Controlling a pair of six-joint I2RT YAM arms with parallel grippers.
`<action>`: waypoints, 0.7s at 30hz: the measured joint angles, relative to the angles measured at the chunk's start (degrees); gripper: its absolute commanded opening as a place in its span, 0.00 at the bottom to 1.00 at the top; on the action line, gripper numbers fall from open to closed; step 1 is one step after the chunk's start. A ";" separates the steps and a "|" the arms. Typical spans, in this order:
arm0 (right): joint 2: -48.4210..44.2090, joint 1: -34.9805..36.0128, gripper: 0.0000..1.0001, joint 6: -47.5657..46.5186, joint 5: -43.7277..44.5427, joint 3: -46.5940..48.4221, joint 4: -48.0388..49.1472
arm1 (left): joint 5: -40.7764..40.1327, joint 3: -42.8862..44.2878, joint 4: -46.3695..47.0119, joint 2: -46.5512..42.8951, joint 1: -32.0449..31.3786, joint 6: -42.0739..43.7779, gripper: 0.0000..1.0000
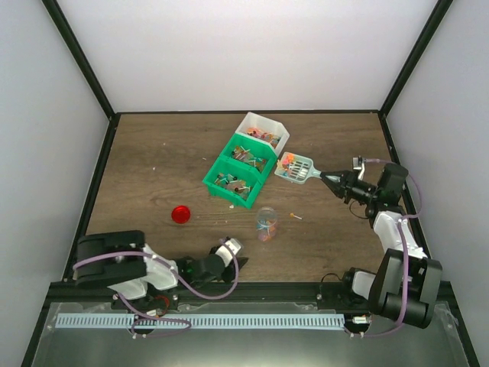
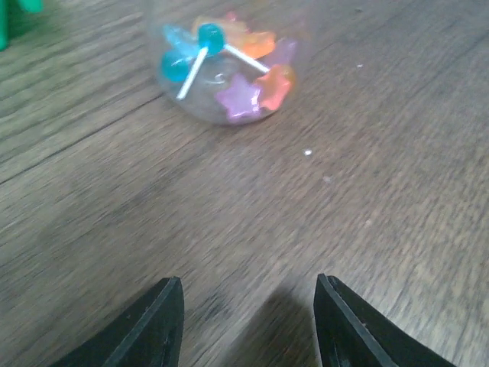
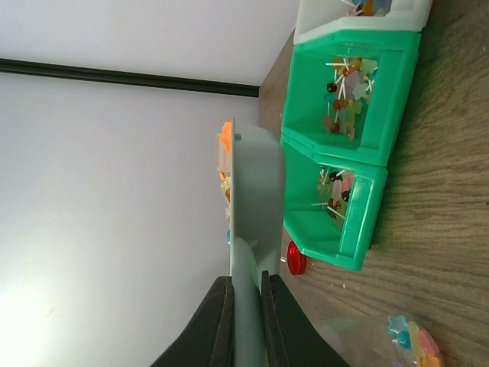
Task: Pack the candies
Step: Move the packing bottle to the center of the board.
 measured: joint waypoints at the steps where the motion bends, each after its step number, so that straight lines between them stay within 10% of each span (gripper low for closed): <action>1: -0.04 -0.17 0.01 -0.11 -0.09 0.22 -0.04 | -0.37 -0.02 3.65 3.06 -0.55 0.17 0.48; 21: -0.66 -2.27 0.01 -2.91 -1.75 1.22 -3.43 | -10.45 6.84 29.77 27.08 -2.95 5.07 0.47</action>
